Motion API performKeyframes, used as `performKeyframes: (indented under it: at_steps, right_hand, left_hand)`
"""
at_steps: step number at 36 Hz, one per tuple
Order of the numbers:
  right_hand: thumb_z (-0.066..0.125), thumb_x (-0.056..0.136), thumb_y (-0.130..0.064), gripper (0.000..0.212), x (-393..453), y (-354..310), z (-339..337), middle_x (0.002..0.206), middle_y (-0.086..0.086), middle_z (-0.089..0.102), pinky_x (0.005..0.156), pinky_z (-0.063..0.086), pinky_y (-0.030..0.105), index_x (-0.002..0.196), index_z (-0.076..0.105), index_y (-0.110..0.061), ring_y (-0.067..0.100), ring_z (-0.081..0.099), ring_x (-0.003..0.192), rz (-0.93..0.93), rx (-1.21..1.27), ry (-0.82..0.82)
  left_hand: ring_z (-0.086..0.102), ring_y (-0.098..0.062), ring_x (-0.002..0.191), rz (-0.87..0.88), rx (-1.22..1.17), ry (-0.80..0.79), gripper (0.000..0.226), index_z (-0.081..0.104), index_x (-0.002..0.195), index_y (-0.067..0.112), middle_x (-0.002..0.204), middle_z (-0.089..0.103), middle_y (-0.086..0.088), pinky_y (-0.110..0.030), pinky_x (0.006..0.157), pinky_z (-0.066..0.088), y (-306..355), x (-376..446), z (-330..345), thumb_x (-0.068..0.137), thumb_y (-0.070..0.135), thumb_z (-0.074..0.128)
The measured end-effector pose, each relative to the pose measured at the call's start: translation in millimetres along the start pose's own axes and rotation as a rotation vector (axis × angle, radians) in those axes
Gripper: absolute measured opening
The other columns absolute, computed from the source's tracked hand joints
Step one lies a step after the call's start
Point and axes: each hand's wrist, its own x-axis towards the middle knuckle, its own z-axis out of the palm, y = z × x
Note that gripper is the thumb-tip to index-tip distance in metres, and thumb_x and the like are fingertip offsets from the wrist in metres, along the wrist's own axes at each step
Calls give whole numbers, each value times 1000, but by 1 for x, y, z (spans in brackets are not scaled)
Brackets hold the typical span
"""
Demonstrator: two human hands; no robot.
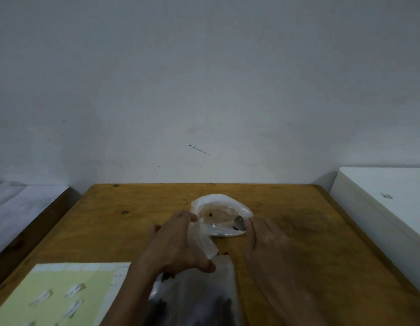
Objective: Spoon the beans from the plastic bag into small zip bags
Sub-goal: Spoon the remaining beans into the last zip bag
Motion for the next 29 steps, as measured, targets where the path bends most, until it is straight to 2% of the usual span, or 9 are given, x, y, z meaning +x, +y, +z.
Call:
performKeyframes:
  at_steps: [2,5,10,14,19,22,25,27,29]
  right_hand:
    - [73,83,0,11,2,1,4,69,3,62,46,25,3,83,67,-9,7,48,49,-3,-8,9]
    - [74,82,3,14,4,3,9,68,5,63,41,40,15,80,66,-8,15,56,50,28,13,31]
    - [68,87,-1,10,4,3,10,68,-1,58,43,26,3,82,66,-9,2,41,48,29,47,49]
    - [68,87,1,9,-1,7,7,72,2,59,38,35,12,87,67,-8,7,46,45,-43,19,38]
    - [79,75,4,23,-5,9,10,75,5,61,47,15,4,94,72,-7,4,38,45,-32,-60,-77]
    - [79,75,4,22,-4,8,17,72,4,61,48,15,4,92,71,-8,8,44,44,-22,-68,-98]
    - [74,81,4,15,-3,10,22,67,-1,56,46,18,4,81,66,-9,4,43,47,55,2,-35]
    - [68,88,0,14,-3,12,22,65,-7,49,47,22,6,78,66,-11,-2,37,50,167,76,38]
    - [64,92,-6,16,-4,15,20,60,-11,46,49,24,8,77,68,-11,-5,40,51,297,111,83]
  left_hand:
    - [40,-18,131,9,9,-1,110,31,143,37,148,35,14,-38,108,26,2,0,0,50,66,84]
    - [40,-16,128,34,23,-4,107,31,141,37,145,37,16,-36,105,24,3,0,0,51,64,84]
    - [37,-13,127,80,36,1,107,30,141,38,147,30,18,-34,104,23,6,-1,0,52,64,84]
    - [31,-15,135,94,51,-9,111,28,143,41,154,19,17,-39,112,22,6,1,2,49,67,83]
    - [28,-19,141,81,73,-33,114,26,144,42,158,13,13,-47,117,18,8,6,4,48,69,82]
    - [29,-16,139,77,83,-37,114,29,146,37,157,17,14,-45,114,18,11,12,6,50,68,82]
    - [33,-12,134,77,75,-30,112,33,145,33,151,24,16,-40,111,19,11,14,8,50,67,82]
    - [34,-11,133,80,78,-36,112,34,145,31,150,24,16,-40,112,19,10,13,8,50,67,82]
    - [35,-10,132,80,76,-40,111,36,145,30,149,25,17,-40,113,19,10,11,9,51,67,82]
